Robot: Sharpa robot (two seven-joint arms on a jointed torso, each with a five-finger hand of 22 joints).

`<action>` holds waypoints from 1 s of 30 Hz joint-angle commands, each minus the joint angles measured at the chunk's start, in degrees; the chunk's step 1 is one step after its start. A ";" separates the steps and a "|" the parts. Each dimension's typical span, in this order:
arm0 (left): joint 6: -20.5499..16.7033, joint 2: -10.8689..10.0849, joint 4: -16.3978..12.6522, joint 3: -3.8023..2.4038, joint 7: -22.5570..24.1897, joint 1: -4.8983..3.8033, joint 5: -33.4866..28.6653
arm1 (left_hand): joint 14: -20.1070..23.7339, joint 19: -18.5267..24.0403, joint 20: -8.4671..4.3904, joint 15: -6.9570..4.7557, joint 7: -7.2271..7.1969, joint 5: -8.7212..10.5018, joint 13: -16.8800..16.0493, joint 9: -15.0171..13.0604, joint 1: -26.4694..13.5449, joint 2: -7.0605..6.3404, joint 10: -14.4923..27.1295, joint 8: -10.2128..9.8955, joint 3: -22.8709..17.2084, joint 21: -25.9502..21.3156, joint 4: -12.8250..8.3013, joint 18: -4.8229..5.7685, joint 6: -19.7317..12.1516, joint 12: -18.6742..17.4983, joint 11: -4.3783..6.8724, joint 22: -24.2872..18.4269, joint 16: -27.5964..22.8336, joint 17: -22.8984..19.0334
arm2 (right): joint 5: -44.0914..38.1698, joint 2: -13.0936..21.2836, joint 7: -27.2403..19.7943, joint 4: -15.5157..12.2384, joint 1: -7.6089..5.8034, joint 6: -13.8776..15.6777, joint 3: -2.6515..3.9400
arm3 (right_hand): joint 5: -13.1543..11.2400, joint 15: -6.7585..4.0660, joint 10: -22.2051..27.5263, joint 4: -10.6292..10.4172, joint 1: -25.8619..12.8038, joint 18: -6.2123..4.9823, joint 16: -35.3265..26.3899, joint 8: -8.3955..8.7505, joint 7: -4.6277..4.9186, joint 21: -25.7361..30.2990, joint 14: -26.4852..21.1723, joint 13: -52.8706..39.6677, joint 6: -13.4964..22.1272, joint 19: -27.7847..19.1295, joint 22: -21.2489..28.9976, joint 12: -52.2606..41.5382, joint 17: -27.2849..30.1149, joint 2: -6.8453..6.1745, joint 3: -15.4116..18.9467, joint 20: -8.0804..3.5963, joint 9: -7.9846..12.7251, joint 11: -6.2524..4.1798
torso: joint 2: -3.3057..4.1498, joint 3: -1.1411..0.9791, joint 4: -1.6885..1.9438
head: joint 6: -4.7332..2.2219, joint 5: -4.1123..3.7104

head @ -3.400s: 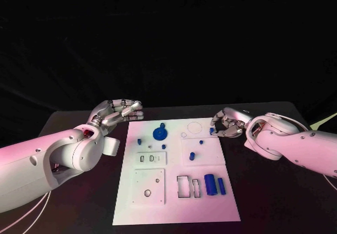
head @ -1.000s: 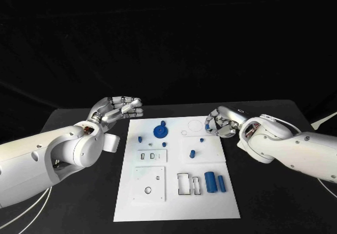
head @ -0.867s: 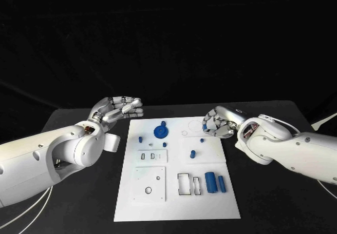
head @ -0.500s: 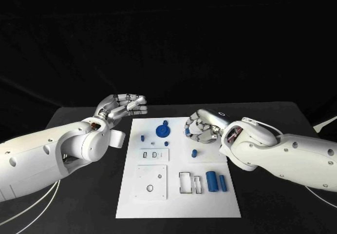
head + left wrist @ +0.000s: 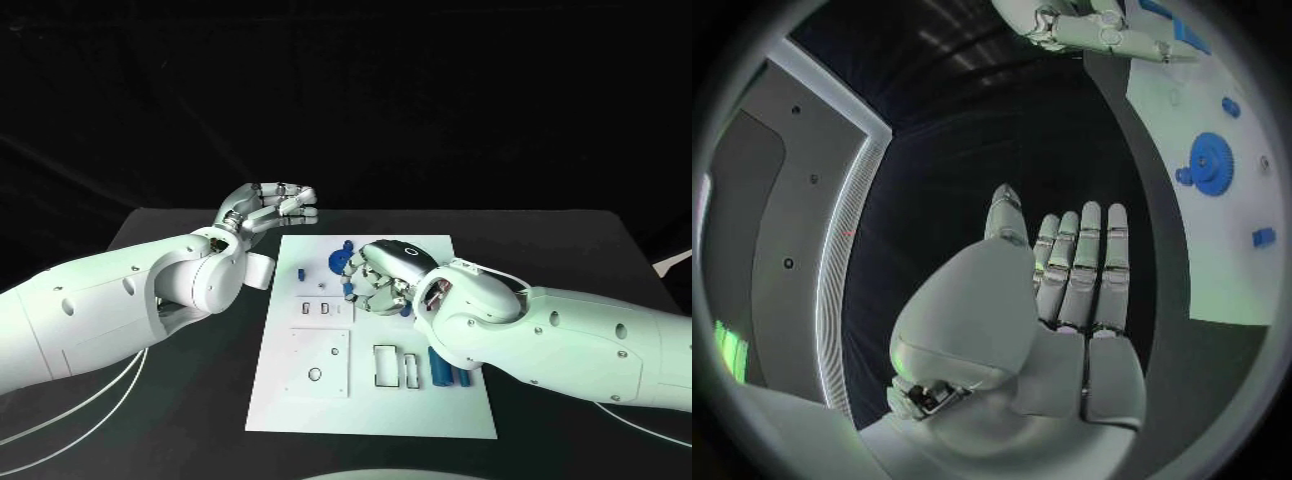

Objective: Assemble the parts on the task board

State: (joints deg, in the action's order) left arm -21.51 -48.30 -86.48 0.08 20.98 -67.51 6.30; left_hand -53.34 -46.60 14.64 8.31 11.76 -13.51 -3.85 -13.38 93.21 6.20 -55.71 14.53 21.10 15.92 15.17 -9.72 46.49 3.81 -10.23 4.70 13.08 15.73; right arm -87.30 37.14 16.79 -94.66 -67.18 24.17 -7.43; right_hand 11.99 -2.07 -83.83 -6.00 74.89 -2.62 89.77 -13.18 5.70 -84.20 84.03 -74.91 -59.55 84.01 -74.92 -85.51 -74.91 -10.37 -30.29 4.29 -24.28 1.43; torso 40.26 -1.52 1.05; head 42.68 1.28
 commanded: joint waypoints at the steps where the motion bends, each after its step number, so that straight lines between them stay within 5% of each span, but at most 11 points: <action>1: 1.06 0.30 0.19 0.02 0.29 0.01 0.06 | 0.26 -0.22 0.03 0.12 0.75 0.28 -0.05 -0.05 -0.04 0.43 0.20 -0.13 0.39 -0.29 0.10 -0.69 -0.26 -0.03 0.14 -0.05 -0.20 0.05 | -3.79 -1.25 2.86 0.88 0.84 -1.22 -0.04 | 0.22 -0.36 -1.91 -0.18 -0.61 0.98 0.23 -0.34 -0.30 0.08 5.97 -9.87 -0.54 2.16 -11.28 -0.08 -15.09 0.02 -0.15 -0.40 -1.46 -0.31 | -0.24 0.26 0.04 | 0.42 0.44; 13: 1.04 0.58 0.39 0.08 0.24 0.02 0.07 | 0.26 -0.22 0.03 0.12 0.75 0.28 -0.05 -0.05 -0.04 0.43 0.20 -0.13 0.39 -0.29 0.10 -0.69 -0.26 -0.03 0.14 -0.05 -0.20 0.05 | -6.14 -5.13 4.59 4.05 3.50 -0.98 -0.21 | 0.14 -0.37 -1.84 -0.29 -1.17 0.93 0.23 -0.32 -0.32 0.28 5.97 -9.78 -0.51 2.05 -11.17 0.00 -15.09 -0.19 -0.04 -0.40 -1.53 -0.33 | -0.15 0.26 0.07 | 1.19 1.46; 30: 1.19 0.57 0.32 0.09 0.14 0.01 0.07 | 0.25 -0.24 0.03 0.12 0.72 0.28 -0.07 -0.11 -0.04 0.51 0.12 -0.10 0.47 -0.32 0.10 -0.69 -0.20 0.00 0.16 -0.08 -0.25 0.10 | -7.96 -6.80 5.87 6.84 4.43 -0.61 -0.32 | 0.37 -0.37 -1.69 -0.33 -1.76 0.88 0.23 -0.14 -0.27 0.48 5.97 -9.60 -0.22 1.95 -11.06 0.16 -15.09 -0.53 0.01 -0.41 -1.55 -0.30 | -0.15 0.17 0.07 | 1.85 2.02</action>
State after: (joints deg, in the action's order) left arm -21.33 -47.81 -86.05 0.21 20.86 -67.48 6.31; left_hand -53.34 -46.59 14.64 8.31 11.76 -13.51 -3.84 -13.43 93.21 6.20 -55.71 14.53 21.25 15.92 15.33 -9.72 46.49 3.81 -10.23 4.69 13.08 15.79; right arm -93.73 30.40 21.53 -88.03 -62.90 24.00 -7.66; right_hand 12.11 -2.06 -83.83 -6.01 73.80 -2.62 89.77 -13.22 5.51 -83.98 84.03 -74.90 -59.37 84.01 -74.90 -85.50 -74.90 -10.95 -30.28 4.30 -24.28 1.44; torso 40.13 -1.33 1.14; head 44.47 3.25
